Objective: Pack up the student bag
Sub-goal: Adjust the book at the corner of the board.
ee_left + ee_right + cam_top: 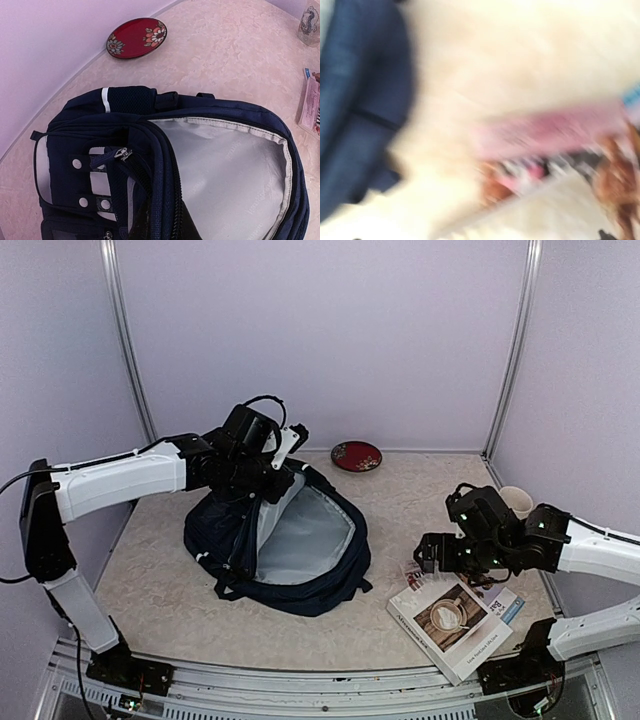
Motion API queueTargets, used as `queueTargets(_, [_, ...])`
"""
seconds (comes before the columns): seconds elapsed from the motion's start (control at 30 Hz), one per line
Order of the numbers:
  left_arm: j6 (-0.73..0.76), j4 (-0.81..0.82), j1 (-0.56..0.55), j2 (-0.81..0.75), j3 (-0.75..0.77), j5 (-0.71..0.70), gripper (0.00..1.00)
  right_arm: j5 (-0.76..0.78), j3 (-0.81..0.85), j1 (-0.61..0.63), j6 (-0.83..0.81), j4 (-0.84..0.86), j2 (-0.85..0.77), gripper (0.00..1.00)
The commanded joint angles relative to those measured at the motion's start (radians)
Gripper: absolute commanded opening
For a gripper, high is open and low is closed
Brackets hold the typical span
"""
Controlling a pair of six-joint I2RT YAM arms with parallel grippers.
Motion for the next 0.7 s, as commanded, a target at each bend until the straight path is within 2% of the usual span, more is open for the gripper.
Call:
queueTargets(0.0, [-0.039, 0.033, 0.008, -0.096, -0.127, -0.059, 0.0, 0.065, -0.029, -0.014, 0.146, -0.14, -0.029, 1.0])
queueTargets(0.23, [-0.036, 0.11, 0.011, -0.198, -0.214, -0.033, 0.0, -0.055, -0.125, -0.096, 0.167, -0.075, -0.009, 1.0])
queueTargets(0.47, [-0.036, 0.093, 0.014, -0.2, -0.214, -0.02, 0.0, -0.163, -0.161, -0.11, 0.033, 0.047, 0.07, 1.0])
queueTargets(0.67, [-0.036, 0.097, 0.014, -0.209, -0.218, -0.014, 0.0, -0.265, -0.101, -0.106, -0.06, 0.138, 0.263, 0.86])
